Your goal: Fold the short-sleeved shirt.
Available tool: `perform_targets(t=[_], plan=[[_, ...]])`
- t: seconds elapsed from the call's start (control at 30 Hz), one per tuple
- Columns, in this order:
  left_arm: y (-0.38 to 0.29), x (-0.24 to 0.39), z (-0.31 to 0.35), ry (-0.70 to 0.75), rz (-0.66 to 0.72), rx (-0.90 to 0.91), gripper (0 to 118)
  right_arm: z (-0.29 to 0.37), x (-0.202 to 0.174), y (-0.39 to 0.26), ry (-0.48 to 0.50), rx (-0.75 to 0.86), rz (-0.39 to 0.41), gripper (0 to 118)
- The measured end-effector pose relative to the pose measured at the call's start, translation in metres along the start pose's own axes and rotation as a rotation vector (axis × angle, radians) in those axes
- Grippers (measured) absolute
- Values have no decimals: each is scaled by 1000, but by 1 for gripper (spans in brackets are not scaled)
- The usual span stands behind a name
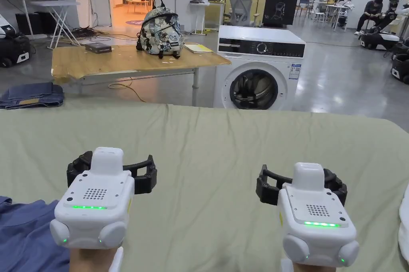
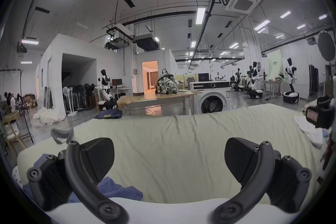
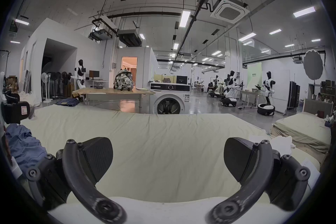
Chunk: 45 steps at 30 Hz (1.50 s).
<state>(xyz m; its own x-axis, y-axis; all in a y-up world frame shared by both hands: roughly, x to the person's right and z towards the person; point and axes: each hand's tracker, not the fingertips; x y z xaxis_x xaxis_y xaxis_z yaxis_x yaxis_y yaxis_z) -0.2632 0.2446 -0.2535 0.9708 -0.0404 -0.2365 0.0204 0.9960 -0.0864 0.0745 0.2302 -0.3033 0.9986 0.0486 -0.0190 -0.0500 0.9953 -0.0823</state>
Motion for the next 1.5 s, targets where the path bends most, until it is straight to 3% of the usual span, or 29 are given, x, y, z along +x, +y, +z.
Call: perform_targets(t=[0.2,0.27,0.33,0.37,0.47,0.53,0.57,0.6,0.67,0.7,0.77,0.8,0.87,0.9,0.97,1.03,1.13,1.3,1.4,1.47,1.5], plan=[[-4,-2,-2,16,-9,-5,118,0,-11,-4,-21,-5,116,118],[-5,0,1,35,-42,2,118,-1,-9,-3,8,-27,90,118],[-4,-3,0,19,-11,-11,118,-2,-3,1,19,-53,-22,118],[-2,-8,0,-4,56,-20,118,-2,3,4,20,-59,-127,118],[-1,-32,-3,-51,381,-37,118,-1,22,11,-17,-58,-425,118],[0,-43,-3,-74,550,-63,118,-1,28,16,-26,-53,-516,118],[1,-41,-2,-45,531,-52,118,-3,26,20,-24,-51,-462,118],[5,-34,-1,-16,418,-46,118,-3,22,24,-16,-36,-376,118],[11,-6,2,13,35,-45,118,-5,3,29,0,-7,-4,118],[12,11,3,51,-214,-40,118,-5,-12,27,0,26,275,118],[1,36,2,106,-586,-5,117,-4,-33,11,-13,134,734,118],[-4,44,1,128,-758,13,117,-4,-38,3,-31,169,916,118],[-16,53,-2,164,-1002,44,117,2,-43,-8,-33,229,1184,118],[-10,58,8,176,-1092,58,117,4,-43,-13,-24,259,1283,118],[-12,63,14,168,-1204,87,117,5,-41,-20,-25,299,1406,118],[-19,55,5,136,-1251,91,117,5,-42,-24,-16,307,1426,118],[-14,47,-1,93,-1092,50,117,4,-41,-18,-10,236,1284,118],[21,30,12,4,-373,-27,117,0,-28,9,34,13,610,118],[28,16,15,-27,-56,-24,117,-2,-13,14,66,-88,191,118],[20,9,2,-28,38,-17,117,-2,-5,12,79,-119,15,118],[21,8,1,-28,64,-16,117,-2,-5,9,39,-130,-41,118]])
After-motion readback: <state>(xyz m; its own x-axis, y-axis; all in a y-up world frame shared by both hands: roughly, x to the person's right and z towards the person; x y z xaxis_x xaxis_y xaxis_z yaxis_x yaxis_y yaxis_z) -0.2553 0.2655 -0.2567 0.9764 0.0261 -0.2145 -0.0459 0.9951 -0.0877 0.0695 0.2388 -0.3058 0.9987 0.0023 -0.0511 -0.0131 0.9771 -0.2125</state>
